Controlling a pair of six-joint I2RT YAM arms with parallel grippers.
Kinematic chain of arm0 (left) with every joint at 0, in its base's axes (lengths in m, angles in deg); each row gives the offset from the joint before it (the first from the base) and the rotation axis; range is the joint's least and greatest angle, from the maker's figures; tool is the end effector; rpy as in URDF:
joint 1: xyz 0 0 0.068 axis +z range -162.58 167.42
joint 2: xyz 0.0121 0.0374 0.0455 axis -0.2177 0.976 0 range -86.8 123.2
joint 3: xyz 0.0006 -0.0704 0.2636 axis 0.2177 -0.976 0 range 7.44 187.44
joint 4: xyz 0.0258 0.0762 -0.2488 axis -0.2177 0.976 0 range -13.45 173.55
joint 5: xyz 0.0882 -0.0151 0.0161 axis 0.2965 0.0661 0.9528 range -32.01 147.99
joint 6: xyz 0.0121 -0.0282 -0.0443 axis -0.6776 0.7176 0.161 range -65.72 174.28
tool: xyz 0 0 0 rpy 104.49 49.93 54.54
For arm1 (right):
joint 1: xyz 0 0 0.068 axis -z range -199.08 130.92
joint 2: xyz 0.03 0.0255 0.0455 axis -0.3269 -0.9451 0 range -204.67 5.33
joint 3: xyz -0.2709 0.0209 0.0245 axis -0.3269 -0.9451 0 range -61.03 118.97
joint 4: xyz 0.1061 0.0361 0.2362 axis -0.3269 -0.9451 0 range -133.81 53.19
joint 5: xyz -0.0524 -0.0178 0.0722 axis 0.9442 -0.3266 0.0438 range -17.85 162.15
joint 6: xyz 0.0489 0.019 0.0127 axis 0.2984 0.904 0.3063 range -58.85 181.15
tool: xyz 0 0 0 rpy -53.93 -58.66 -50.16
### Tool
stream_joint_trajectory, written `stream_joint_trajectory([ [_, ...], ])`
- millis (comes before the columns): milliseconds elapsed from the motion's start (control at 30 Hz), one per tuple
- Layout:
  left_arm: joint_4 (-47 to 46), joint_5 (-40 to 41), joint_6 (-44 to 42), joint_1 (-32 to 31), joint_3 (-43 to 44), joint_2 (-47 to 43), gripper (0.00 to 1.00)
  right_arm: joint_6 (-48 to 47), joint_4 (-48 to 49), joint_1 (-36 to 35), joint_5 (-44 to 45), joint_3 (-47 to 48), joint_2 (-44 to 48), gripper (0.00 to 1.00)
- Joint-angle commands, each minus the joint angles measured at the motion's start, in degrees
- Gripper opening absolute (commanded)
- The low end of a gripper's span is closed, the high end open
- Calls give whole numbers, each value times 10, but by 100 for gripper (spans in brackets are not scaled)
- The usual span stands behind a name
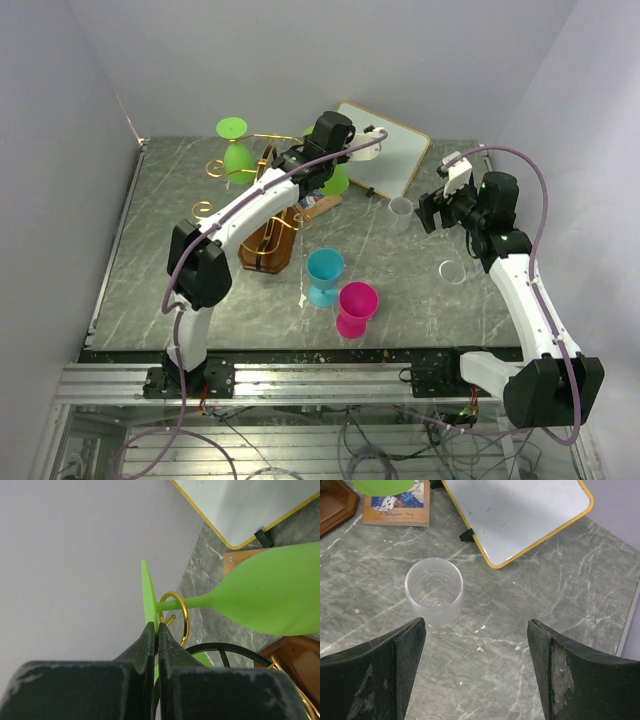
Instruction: Place the wine glass upside down on the wine glass rack
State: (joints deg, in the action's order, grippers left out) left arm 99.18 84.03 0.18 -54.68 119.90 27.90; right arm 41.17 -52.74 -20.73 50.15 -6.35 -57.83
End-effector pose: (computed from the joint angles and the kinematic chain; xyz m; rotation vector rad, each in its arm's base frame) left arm 0.3617 -0.3061 0.3592 1.2813 1.5431 0.5889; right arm 0.2490 0.0205 0.3280 -0.6068 1.8722 0.1743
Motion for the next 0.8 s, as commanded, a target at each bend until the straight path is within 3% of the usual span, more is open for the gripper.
stream_joint_trajectory([
  [0,-22,28,-13,-3,35,15,8,1,11,5,-8,-6,-3,82],
  [767,-2,65,-20,2,33,18,9,1,9,7,-11,-5,1,82],
])
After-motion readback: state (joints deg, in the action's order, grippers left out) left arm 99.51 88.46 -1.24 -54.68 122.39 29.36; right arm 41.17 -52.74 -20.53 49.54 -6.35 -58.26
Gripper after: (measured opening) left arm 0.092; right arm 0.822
